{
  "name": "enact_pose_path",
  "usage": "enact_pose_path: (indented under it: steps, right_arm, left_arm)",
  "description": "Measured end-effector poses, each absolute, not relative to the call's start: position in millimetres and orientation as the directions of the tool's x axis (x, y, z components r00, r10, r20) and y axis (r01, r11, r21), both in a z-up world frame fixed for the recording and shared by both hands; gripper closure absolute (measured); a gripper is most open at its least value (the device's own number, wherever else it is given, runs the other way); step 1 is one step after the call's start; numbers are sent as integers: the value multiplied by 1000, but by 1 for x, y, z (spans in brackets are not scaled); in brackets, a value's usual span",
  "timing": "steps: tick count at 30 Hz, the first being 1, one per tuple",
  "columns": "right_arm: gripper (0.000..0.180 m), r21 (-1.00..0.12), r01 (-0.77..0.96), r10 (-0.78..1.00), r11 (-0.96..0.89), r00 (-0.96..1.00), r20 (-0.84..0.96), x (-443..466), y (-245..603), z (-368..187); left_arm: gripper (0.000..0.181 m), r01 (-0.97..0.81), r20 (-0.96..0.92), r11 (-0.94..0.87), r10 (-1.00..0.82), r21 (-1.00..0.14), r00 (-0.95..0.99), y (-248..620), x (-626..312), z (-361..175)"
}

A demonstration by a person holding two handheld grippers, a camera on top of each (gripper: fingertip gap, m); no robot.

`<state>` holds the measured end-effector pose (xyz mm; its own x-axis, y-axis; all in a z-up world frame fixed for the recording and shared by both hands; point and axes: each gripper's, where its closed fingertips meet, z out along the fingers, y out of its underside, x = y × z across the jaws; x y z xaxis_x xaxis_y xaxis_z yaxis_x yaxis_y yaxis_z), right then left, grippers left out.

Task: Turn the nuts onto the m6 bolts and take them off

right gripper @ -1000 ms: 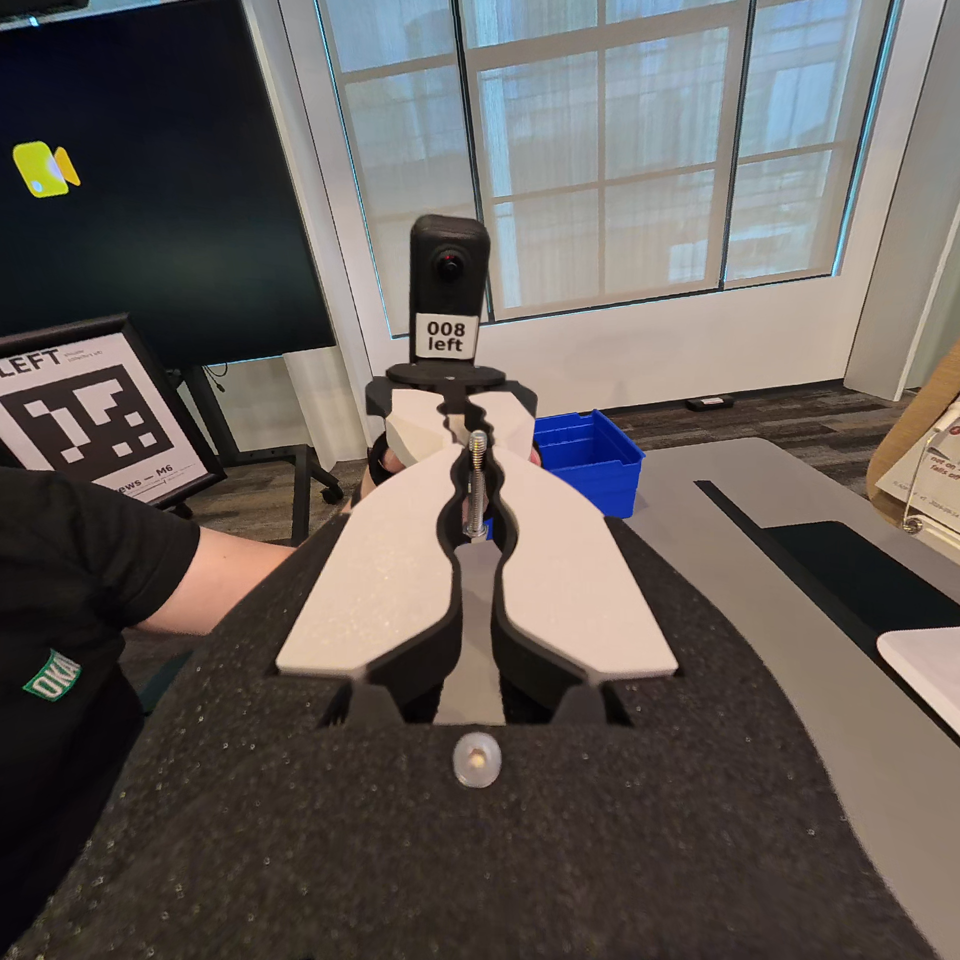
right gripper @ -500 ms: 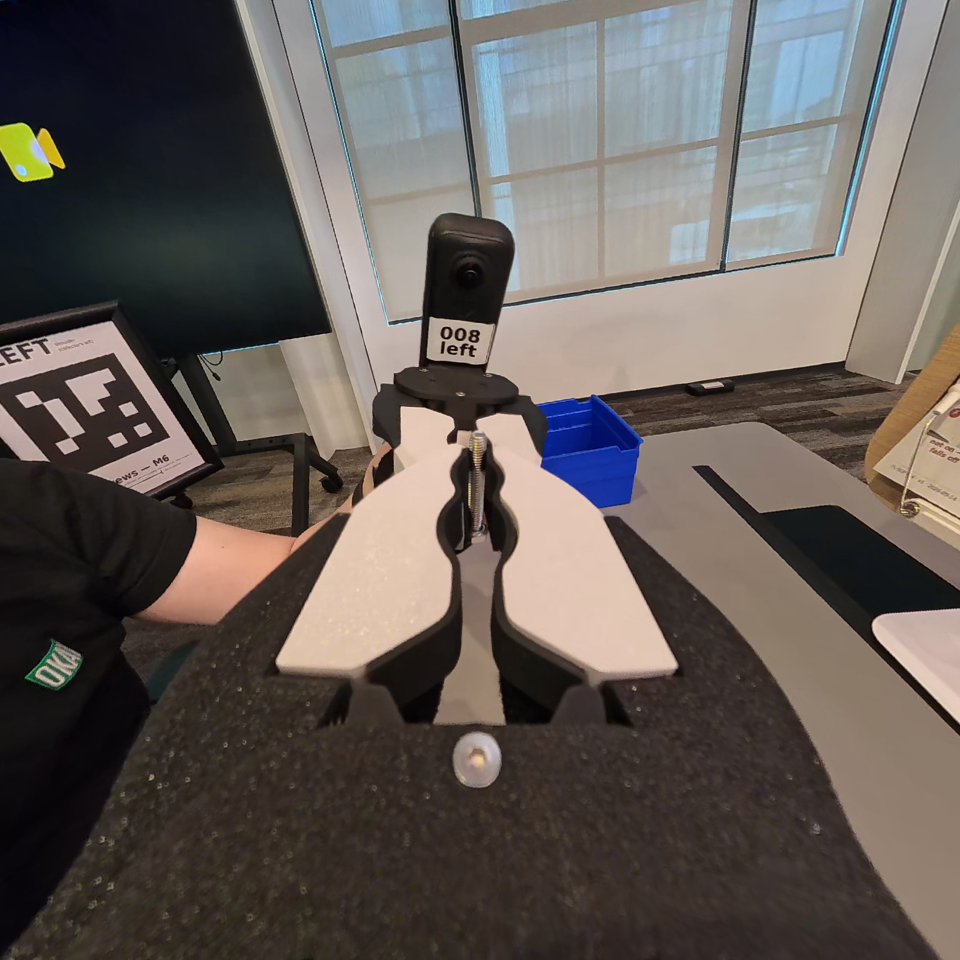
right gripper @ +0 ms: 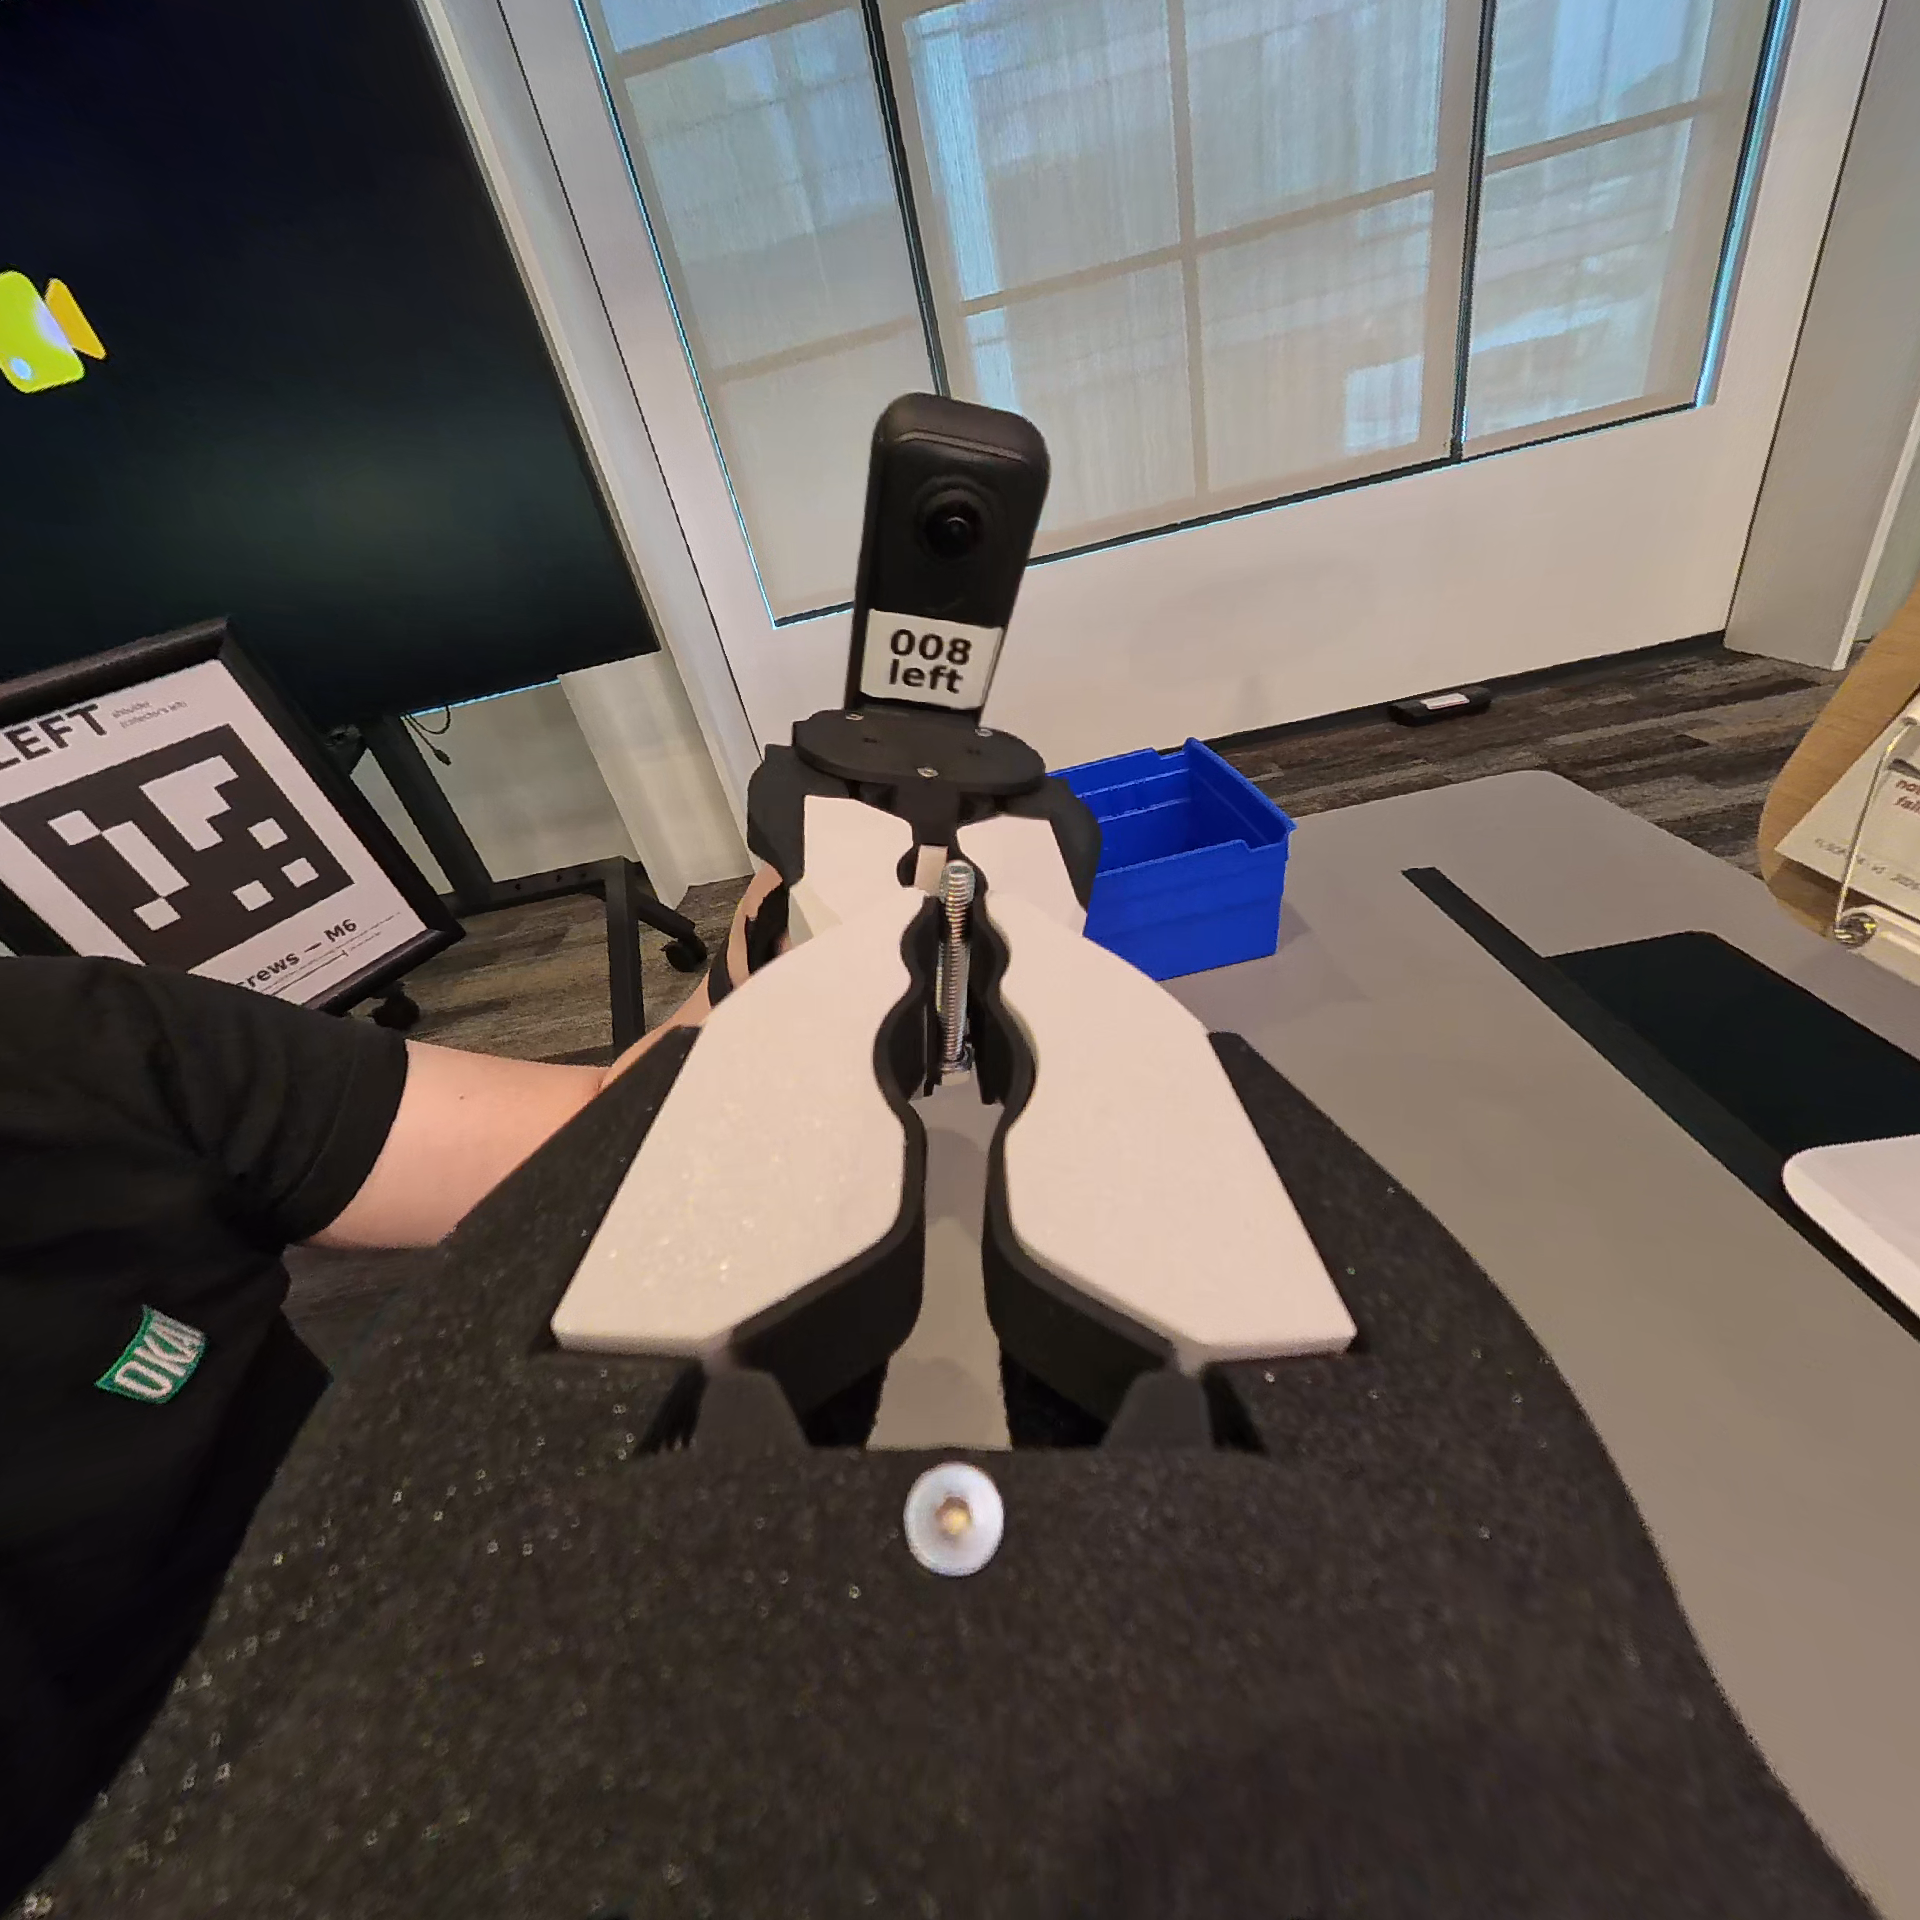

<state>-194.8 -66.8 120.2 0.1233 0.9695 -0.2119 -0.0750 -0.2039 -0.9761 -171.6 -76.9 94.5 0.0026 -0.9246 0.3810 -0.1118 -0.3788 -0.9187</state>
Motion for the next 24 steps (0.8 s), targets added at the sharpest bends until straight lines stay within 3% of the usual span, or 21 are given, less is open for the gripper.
enact_pose_path:
  steps: [24]
  right_arm:
    - [175,-963,-74,955,-261,128,-268,-193,-61,116]
  left_arm:
    - [173,-108,411,-408,-912,-906,-2,-72,-170,91]
